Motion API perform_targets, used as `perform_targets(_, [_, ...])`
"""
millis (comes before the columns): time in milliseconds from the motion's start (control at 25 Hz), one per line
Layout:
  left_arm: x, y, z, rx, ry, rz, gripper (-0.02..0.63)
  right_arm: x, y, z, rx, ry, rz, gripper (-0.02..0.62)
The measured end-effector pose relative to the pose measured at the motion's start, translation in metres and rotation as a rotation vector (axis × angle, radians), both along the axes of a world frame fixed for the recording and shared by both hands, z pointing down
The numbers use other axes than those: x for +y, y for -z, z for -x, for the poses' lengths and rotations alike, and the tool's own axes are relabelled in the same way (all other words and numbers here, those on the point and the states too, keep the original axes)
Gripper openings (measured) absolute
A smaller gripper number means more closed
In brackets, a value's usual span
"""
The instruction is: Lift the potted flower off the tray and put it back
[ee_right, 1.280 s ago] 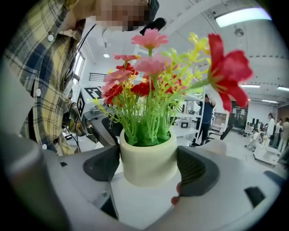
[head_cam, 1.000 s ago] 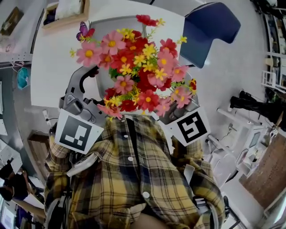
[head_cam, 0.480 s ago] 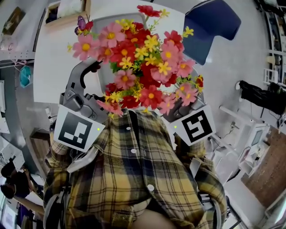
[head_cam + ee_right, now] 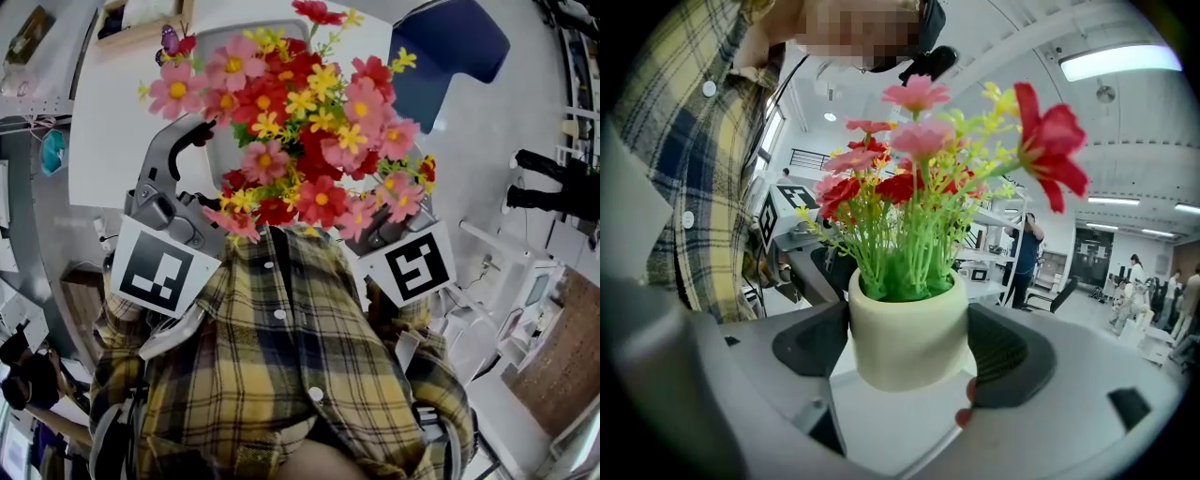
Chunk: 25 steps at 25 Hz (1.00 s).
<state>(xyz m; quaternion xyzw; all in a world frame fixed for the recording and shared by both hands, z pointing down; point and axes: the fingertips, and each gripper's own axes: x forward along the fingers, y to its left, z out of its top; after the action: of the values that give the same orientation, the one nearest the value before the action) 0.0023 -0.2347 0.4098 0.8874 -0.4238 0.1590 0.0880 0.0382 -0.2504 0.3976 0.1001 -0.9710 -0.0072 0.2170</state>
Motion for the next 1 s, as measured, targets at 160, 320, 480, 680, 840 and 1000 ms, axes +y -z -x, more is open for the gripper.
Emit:
perform_targets(160, [0.0002,-0.0004,0.0002,0.001,0.002,0.0,0.353,-0.0002,0.0001,0.0003,-0.004,-0.003,0.0,0.373])
perform_targets(320, [0.0002,-0.0002,0.0007,0.0,0.002,0.0,0.353,0.0,0.0002,0.0009,-0.008,-0.005,0.001,0.373])
perform_targets(480, [0.0001,0.0,0.0002,0.001,0.004,0.003,0.353,0.0002,-0.0002,0.0003,-0.003,-0.007,0.001,0.374])
perform_targets(680, [0.0008,0.0005,0.0,0.004,0.001,0.0,0.353,0.0008,0.0004,0.0007,-0.013,-0.007,0.005,0.374])
perform_targets(840, [0.0009,0.0001,0.0008,-0.005,-0.003,-0.003,0.353,0.0007,-0.0004,0.0016,-0.01,-0.008,0.006,0.374])
perform_targets(1000, [0.0019,-0.0001,0.0003,0.001,-0.004,0.004,0.353,0.001,0.0006,0.0015,-0.013,-0.01,0.009,0.374])
